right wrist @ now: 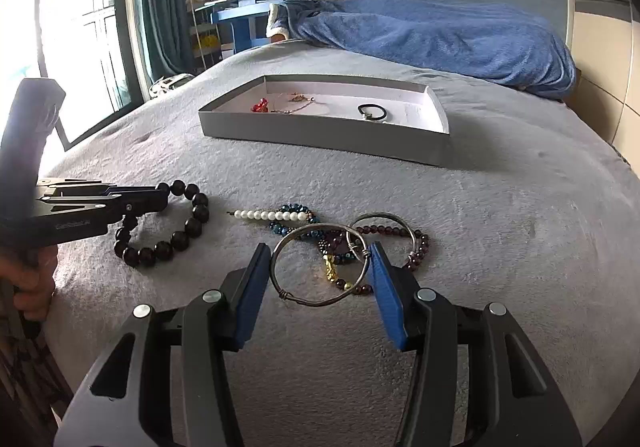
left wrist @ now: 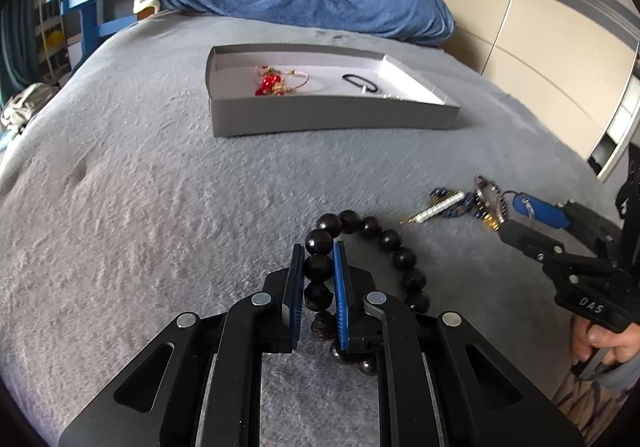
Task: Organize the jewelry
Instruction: 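Grasp the black bead bracelet with the left gripper and lift it, then drop the black bead bracelet into the box while the right drops the silver bangle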
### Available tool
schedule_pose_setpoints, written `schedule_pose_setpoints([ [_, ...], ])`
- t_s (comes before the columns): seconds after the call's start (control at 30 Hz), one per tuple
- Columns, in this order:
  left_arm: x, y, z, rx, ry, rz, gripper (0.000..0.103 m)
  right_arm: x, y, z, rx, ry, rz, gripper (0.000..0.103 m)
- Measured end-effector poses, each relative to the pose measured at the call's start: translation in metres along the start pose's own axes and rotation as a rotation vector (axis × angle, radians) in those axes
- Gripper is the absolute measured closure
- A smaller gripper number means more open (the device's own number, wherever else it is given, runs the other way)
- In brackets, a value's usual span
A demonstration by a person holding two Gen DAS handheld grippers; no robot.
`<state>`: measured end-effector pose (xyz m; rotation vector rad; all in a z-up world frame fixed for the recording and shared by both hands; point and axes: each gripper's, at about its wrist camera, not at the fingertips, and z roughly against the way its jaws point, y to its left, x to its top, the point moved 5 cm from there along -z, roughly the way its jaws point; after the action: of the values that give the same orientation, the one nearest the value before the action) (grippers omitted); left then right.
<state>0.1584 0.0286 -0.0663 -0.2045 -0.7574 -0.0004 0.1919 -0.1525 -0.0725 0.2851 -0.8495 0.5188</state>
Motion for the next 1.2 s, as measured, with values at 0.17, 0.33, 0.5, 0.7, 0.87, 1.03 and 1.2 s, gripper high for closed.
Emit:
schedule_pose_setpoints([
  [0.17,0.011,0.000,0.011,-0.046,-0.043,0.030,0.088,0.003,-0.002,0.000,0.002,-0.005,-0.014,0.053],
  [0.33,0.025,-0.002,0.019,-0.076,-0.069,0.044,0.088,0.006,-0.011,0.000,0.010,-0.013,-0.058,0.053],
  [0.5,0.037,-0.004,0.026,-0.088,-0.089,0.042,0.088,0.014,-0.018,-0.001,0.015,-0.017,-0.085,0.053],
  [0.7,0.055,-0.005,0.031,-0.079,-0.106,0.022,0.088,0.029,-0.027,-0.003,0.023,-0.029,-0.120,0.053],
  [0.87,0.075,-0.006,0.035,-0.069,-0.126,-0.001,0.088,0.048,-0.032,-0.009,0.026,-0.025,-0.115,0.053],
  [1.03,0.098,-0.005,0.038,-0.074,-0.152,-0.008,0.088,0.068,-0.041,-0.019,0.030,-0.010,-0.108,0.053],
  [1.2,0.122,-0.006,0.034,-0.079,-0.175,-0.003,0.088,0.091,-0.051,-0.033,0.032,-0.005,-0.107,0.053],
])
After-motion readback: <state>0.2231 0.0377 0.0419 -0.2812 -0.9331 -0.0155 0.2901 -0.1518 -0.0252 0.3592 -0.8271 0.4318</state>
